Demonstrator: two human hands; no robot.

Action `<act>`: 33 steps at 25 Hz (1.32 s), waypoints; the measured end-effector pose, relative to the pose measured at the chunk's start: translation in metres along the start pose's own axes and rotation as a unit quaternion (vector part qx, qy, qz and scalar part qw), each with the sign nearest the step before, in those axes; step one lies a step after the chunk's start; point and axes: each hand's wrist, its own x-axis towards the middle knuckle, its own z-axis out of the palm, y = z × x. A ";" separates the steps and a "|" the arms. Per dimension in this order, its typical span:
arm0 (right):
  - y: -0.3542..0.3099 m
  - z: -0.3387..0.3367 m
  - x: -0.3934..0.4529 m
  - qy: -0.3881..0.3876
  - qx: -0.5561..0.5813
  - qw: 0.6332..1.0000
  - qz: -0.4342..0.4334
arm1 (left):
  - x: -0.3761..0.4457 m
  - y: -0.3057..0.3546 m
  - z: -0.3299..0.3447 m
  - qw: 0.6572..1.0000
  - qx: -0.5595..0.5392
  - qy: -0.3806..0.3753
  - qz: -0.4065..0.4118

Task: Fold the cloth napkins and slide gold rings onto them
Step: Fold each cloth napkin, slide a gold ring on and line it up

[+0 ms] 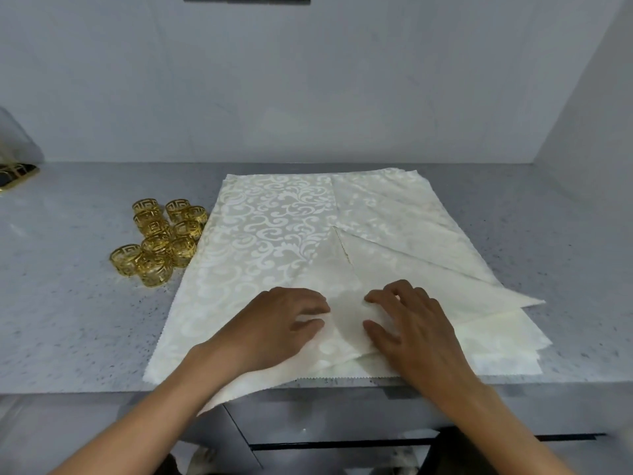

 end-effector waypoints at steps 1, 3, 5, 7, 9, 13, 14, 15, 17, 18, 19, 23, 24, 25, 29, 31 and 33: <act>0.000 0.001 -0.001 -0.004 0.006 1.000 -0.028 | 0.000 -0.008 -0.003 1.000 -0.016 0.002 0.008; 0.003 -0.001 0.002 -0.015 0.021 0.998 -0.053 | 0.000 -0.028 -0.012 0.999 -0.012 -0.009 0.029; 0.006 -0.003 0.006 -0.030 0.033 0.997 -0.066 | 0.001 -0.044 -0.022 0.997 -0.036 -0.060 0.019; 0.008 -0.005 0.008 -0.041 0.024 0.995 -0.088 | 0.005 -0.050 -0.034 0.990 -0.075 -0.115 0.011; 0.009 -0.009 0.007 -0.056 0.031 0.994 -0.090 | 0.010 -0.055 -0.046 0.979 -0.093 -0.183 0.006; 0.013 -0.017 0.008 -0.101 0.051 0.990 -0.080 | 0.014 -0.059 -0.056 0.969 -0.102 -0.226 0.014; 0.014 -0.019 0.008 -0.104 0.058 0.990 -0.080 | 0.014 -0.058 -0.053 0.970 -0.111 -0.214 0.013; 0.015 -0.020 0.007 -0.101 0.070 0.990 -0.076 | 0.015 -0.054 -0.049 0.972 -0.134 -0.192 0.001; 0.010 -0.022 0.005 -0.086 0.108 0.989 -0.053 | 0.019 -0.045 -0.040 0.968 -0.210 -0.117 -0.073; 0.007 -0.023 0.006 -0.083 0.124 0.988 -0.034 | 0.024 -0.043 -0.036 0.968 -0.216 -0.077 -0.104; 0.003 -0.024 0.007 -0.088 0.133 0.987 -0.010 | 0.030 -0.043 -0.030 0.968 -0.210 -0.045 -0.127; -0.006 -0.025 0.008 -0.096 0.146 0.981 0.089 | 0.046 -0.040 -0.006 0.969 -0.144 0.059 -0.194; -0.008 -0.025 0.007 -0.092 0.151 0.978 0.108 | 0.048 -0.040 -0.004 0.967 -0.130 0.080 -0.204; -0.008 -0.024 0.006 -0.086 0.151 0.977 0.123 | 0.049 -0.038 -0.001 0.967 -0.117 0.096 -0.207; -0.009 -0.021 0.008 -0.088 0.142 0.975 0.149 | 0.048 -0.030 0.003 0.971 -0.039 0.136 -0.194; -0.008 -0.019 0.006 -0.080 0.121 0.980 0.134 | 0.047 -0.029 0.006 0.973 -0.016 0.138 -0.184; -0.009 -0.016 0.003 -0.066 0.091 0.987 0.116 | 0.048 -0.033 0.008 0.973 -0.021 0.143 -0.179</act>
